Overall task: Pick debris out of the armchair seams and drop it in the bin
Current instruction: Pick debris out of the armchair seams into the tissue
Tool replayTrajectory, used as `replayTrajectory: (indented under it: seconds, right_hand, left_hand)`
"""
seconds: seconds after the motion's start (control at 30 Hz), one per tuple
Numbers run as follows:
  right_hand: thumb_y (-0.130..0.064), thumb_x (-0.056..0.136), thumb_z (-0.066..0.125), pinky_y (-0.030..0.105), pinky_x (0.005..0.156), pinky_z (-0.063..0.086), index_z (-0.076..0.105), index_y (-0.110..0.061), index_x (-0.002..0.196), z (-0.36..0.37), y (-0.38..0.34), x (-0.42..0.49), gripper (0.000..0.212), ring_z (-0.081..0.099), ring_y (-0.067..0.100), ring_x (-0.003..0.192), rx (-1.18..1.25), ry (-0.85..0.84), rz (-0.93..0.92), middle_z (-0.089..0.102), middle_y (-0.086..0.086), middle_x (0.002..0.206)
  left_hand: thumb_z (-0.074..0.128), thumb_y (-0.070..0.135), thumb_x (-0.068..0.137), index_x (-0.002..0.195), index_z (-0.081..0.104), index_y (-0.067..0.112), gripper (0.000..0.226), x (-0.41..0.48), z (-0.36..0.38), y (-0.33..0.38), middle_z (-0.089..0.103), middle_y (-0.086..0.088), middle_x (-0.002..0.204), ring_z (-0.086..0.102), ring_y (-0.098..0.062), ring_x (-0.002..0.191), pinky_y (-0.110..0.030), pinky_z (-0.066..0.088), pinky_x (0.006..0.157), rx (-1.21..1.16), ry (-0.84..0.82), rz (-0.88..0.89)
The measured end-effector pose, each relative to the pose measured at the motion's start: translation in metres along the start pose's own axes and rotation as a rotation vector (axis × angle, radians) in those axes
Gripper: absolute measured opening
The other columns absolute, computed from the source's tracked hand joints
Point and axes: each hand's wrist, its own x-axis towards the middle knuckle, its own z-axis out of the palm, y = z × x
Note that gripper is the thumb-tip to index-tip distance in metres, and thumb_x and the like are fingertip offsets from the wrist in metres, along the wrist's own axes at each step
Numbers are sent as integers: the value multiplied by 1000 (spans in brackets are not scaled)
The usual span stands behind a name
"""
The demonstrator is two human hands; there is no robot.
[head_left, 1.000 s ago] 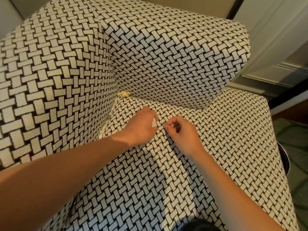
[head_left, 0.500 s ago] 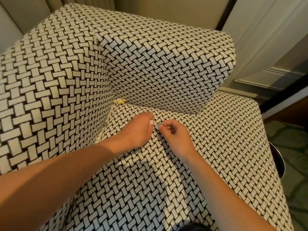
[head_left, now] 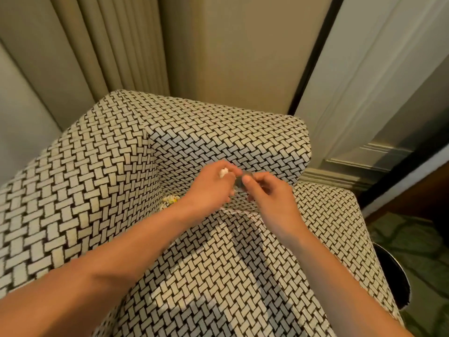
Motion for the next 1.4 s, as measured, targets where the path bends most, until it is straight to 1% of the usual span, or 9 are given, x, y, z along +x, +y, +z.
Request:
replayTrajectory:
  seconds: [0.17, 0.27, 0.4, 0.47, 0.53, 0.87, 1.07, 1.23, 1.4]
  right_hand:
    - [-35, 100, 61, 20, 82, 53, 74, -27, 100, -15, -38, 37, 16, 66, 2, 91, -55, 183, -130, 74, -11, 96]
    - [-39, 98, 61, 18, 75, 49, 75, -29, 91, -28, -49, 63, 18, 64, 2, 88, -156, 278, -166, 72, -13, 90]
    - [-48, 98, 59, 37, 91, 45, 72, -27, 80, -38, -37, 100, 31, 58, 14, 90, -384, 240, -106, 62, -16, 75]
    - [-51, 99, 55, 36, 99, 26, 72, -25, 81, -36, -31, 111, 35, 51, 22, 111, -479, 250, -67, 65, -15, 85]
    - [-49, 100, 53, 33, 92, 16, 71, -28, 83, -30, -30, 117, 33, 40, 21, 116, -564, 286, -66, 67, -9, 97]
    - [-50, 98, 49, 35, 90, 23, 69, -35, 90, -21, -21, 136, 26, 42, 19, 108, -749, 355, -158, 65, -9, 99]
    - [-34, 103, 53, 33, 92, 34, 77, -27, 100, -28, -28, 124, 26, 53, 17, 92, -563, 330, -325, 65, -13, 81]
    - [-31, 103, 52, 38, 96, 41, 71, -26, 124, -40, -13, 113, 28, 46, 16, 106, -849, 207, -478, 62, -6, 109]
    - [-38, 104, 49, 44, 100, 42, 68, -23, 129, -40, -13, 106, 35, 45, 18, 112, -946, 191, -523, 61, -5, 113]
  left_hand:
    - [45, 20, 106, 107, 65, 28, 21, 22, -10, 18, 63, -2, 89, 58, -8, 73, -18, 51, 62, -204, 134, 49]
    - [45, 17, 106, 109, 65, 21, 21, 22, -15, 15, 61, -1, 88, 56, -7, 71, -16, 52, 60, -304, 139, 27]
    - [45, 23, 106, 111, 65, 22, 21, 24, -19, 15, 62, -3, 92, 59, -12, 80, -32, 56, 80, -296, 136, 29]
    - [45, 24, 106, 112, 64, 21, 21, 24, -20, 14, 62, -4, 94, 59, -13, 81, -33, 55, 82, -330, 133, 19]
    - [45, 25, 105, 113, 63, 19, 21, 25, -20, 13, 62, -2, 92, 59, -12, 80, -30, 54, 79, -324, 142, 27]
    - [45, 32, 105, 115, 61, 24, 21, 27, -19, 5, 62, -3, 87, 59, -13, 78, -25, 51, 72, -282, 163, 20]
    - [46, 30, 105, 112, 62, 23, 19, 29, -15, -3, 61, -2, 84, 59, -13, 78, -29, 52, 76, -256, 173, 30]
    - [46, 31, 105, 113, 62, 24, 19, 29, -13, -5, 63, -2, 83, 60, -13, 76, -29, 50, 73, -251, 177, 27]
    - [48, 23, 105, 112, 65, 15, 20, 32, -17, -8, 65, -5, 83, 60, -15, 75, -32, 52, 77, -402, 182, -62]
